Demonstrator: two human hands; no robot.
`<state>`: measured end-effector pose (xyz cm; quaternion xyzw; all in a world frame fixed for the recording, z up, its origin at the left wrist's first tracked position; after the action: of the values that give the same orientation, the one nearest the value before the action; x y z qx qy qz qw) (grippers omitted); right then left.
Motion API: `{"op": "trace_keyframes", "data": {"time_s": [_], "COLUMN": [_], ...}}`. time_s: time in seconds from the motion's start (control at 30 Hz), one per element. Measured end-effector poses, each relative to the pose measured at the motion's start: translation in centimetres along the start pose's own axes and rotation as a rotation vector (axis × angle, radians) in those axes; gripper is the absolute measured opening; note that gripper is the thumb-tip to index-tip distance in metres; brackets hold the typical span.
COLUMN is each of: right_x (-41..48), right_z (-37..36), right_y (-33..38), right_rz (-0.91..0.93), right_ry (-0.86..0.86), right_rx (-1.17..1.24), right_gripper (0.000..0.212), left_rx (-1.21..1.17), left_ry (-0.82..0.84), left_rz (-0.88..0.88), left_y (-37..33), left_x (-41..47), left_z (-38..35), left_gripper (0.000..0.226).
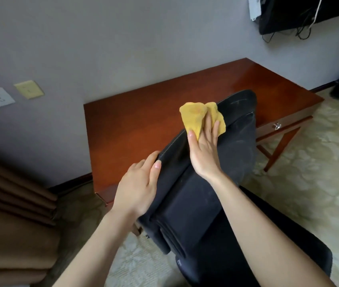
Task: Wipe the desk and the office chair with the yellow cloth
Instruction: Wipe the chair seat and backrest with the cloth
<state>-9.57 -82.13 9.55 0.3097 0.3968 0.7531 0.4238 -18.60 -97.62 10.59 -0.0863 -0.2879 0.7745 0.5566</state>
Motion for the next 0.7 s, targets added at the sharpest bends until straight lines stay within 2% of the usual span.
{"op": "trace_keyframes", "data": {"time_s": [0.13, 0.33, 0.5, 0.6, 0.7], "right_x": [6.0, 12.8, 15.9, 17.4, 18.0], "right_z": [2.4, 6.5, 8.9, 9.4, 10.6], "right_y": [-2.8, -6.8, -9.1, -9.4, -9.8], "right_rz": [-0.135, -0.41, -0.564, -0.566, -0.592], "right_ry": [0.046, 0.004, -0.058, -0.019, -0.07], "right_rx": [-0.045, -0.077, 0.07, 0.269, 0.342], "right_gripper": [0.054, 0.055, 0.055, 0.057, 0.053], "left_rx": [0.042, 0.116, 0.12, 0.105, 0.076], "left_ry": [-0.044, -0.068, -0.073, -0.059, -0.04], "left_rz": [0.072, 0.122, 0.135, 0.135, 0.127], "left_y": [0.3, 0.7, 1.1, 1.0, 1.0], "left_x": [-0.2, -0.3, 0.0, 0.3, 0.7], "left_z": [0.3, 0.8, 0.7, 0.6, 0.3], "left_gripper": [0.069, 0.06, 0.061, 0.059, 0.057]}}
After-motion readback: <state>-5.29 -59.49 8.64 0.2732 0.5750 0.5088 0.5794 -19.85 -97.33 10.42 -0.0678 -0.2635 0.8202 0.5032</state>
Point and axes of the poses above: each hand's wrist, its own x-axis towards the middle knuckle, its own z-axis out of the back of the hand, y = z × x, the point moved 9 cm from there along x, towards the middle knuckle, and after that the axes turned 9 degrees about -z, right-handed, at the moved point
